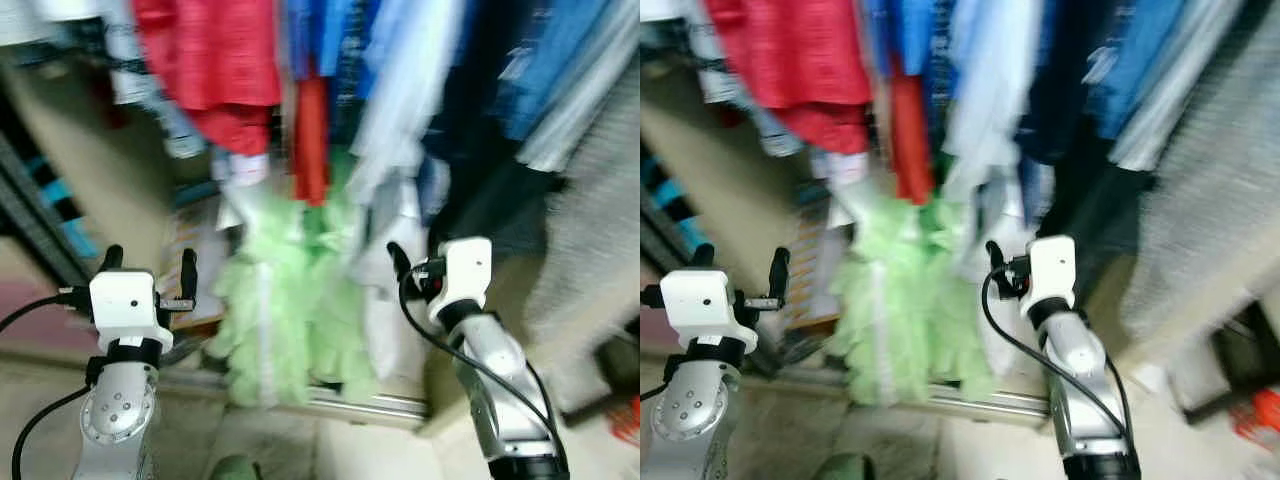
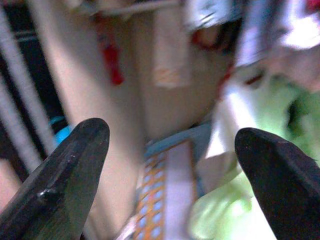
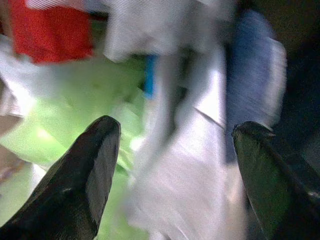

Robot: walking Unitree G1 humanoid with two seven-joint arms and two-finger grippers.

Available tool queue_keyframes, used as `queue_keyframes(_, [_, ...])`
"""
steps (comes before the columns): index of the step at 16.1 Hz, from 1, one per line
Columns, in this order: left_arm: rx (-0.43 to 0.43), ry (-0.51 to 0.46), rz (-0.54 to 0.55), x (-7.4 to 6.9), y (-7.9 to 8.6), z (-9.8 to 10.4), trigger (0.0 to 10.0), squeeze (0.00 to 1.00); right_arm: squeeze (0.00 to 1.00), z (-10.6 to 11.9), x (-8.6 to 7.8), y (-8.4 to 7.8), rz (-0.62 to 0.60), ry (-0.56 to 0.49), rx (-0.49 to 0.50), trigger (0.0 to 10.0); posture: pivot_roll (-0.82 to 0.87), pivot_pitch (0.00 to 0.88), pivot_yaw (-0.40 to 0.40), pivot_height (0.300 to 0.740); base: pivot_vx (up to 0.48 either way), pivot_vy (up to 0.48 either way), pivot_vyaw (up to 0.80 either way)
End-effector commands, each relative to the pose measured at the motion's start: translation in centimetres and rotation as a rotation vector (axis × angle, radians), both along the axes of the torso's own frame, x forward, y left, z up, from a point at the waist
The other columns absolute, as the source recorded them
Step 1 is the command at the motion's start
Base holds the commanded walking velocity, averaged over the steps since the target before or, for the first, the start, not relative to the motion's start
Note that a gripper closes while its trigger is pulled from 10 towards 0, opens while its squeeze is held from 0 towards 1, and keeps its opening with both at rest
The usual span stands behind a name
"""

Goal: Clean up the room

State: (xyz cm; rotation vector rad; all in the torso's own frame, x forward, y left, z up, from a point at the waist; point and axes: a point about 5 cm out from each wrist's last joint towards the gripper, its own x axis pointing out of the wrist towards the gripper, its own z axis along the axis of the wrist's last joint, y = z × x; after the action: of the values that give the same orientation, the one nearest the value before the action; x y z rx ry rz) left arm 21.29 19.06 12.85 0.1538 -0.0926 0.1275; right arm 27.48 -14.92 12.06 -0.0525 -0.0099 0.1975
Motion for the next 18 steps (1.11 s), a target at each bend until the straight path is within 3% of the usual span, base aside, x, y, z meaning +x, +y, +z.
queue_keyframes(1, [-0.003, -0.003, 0.013, -0.2, 0.1, 0.3, 10.0, 0.00, 0.00, 1.1, 0.3, 0.1, -0.007, -0.031, 0.009, 10.0, 0.06, 0.000, -0.014, 0.740, 0.000, 0.000, 0.80])
queue_keyframes(10, [-0.059, -0.023, 0.055, 0.0, -1.0, 1.1, 10.0, 0.00, 0.00, 2.1, 1.6, 0.9, 0.053, -0.043, 0.033, 10.0, 0.08, 0.011, -0.066, 0.740, 0.000, 0.000, 0.80])
queue_keyframes(13, [-0.080, -0.027, 0.112, -0.5, -1.2, 0.8, 10.0, 0.00, 0.00, 2.4, 2.4, 1.7, 0.107, -0.040, 0.026, 10.0, 0.11, 0.008, -0.114, 0.740, 0.000, 0.000, 0.00])
queue_keyframes(18, [-0.045, -0.033, 0.079, 0.1, -1.2, 1.4, 10.0, 0.00, 0.00, 2.3, 2.2, 2.2, 0.114, -0.046, 0.027, 10.0, 0.11, 0.015, -0.086, 0.740, 0.000, 0.000, 0.64])
